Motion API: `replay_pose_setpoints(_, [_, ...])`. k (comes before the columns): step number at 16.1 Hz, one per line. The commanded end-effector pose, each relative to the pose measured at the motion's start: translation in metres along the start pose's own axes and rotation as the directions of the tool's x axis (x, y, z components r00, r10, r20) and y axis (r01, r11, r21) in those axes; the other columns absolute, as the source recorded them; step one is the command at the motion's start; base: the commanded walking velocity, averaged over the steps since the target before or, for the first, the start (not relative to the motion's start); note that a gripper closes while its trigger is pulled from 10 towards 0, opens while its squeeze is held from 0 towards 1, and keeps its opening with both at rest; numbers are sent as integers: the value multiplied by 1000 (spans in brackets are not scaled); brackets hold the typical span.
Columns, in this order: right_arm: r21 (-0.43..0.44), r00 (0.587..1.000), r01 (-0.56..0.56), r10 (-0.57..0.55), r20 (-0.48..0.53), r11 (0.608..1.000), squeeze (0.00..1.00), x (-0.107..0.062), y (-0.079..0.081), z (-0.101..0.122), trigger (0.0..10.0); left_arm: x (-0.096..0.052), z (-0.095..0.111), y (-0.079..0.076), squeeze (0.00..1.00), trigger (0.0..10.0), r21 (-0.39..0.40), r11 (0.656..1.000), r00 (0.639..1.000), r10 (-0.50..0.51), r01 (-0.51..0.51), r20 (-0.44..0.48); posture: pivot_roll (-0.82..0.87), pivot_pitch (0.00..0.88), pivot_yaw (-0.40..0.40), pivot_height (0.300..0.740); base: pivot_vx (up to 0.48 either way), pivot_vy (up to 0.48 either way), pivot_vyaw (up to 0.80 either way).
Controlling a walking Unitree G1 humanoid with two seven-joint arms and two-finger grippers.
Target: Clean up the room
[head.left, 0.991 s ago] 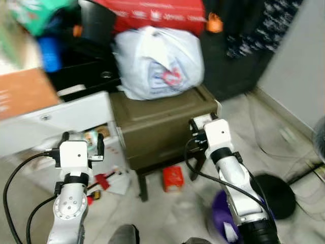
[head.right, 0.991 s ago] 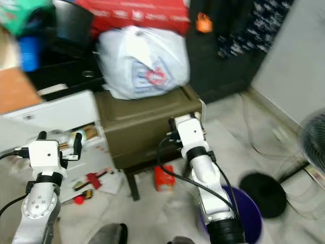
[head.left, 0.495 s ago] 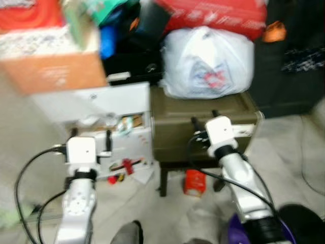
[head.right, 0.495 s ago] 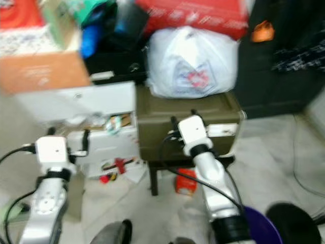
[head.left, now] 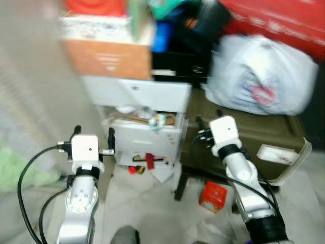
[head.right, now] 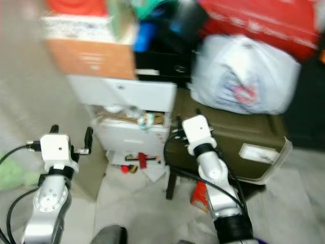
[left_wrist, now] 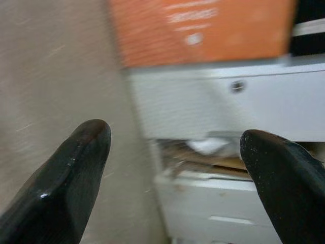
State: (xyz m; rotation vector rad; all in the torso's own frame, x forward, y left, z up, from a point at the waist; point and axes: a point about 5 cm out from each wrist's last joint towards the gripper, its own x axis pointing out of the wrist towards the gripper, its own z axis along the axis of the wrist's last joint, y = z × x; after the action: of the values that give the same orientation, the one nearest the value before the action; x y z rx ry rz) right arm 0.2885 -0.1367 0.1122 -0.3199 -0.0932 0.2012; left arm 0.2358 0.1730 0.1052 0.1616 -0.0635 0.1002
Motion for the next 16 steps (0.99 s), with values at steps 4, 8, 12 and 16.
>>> replay_pose_setpoints(4, [7, 1000, -17, 17, 6, 1000, 0, 3, 6, 2, 10000, 2, 2, 1, 0, 10000, 9, 1000, 1000, -1, 1, 9, -55, 42, -36, 740, 0, 0, 800])
replay_pose_setpoints(8, [39, 999, 35, -36, 11, 999, 0, 2, -1, 2, 10000, 5, 3, 0, 0, 10000, 29, 999, 1000, -21, 20, 15, -40, 28, -12, 740, 0, 0, 800])
replay_pose_setpoints(12, [89, 990, 138, -137, -15, 986, 0, -1, -7, 0, 10000, 19, 7, 5, 0, 10000, 60, 997, 998, -56, 54, 29, -42, 15, 44, 740, 0, 0, 734])
replay_pose_setpoints(16, [97, 986, 166, -164, -27, 981, 0, -3, -9, -5, 10000, 27, 8, 3, 0, 10000, 71, 995, 997, -74, 71, 33, -48, 7, 71, 740, 0, 0, 534])
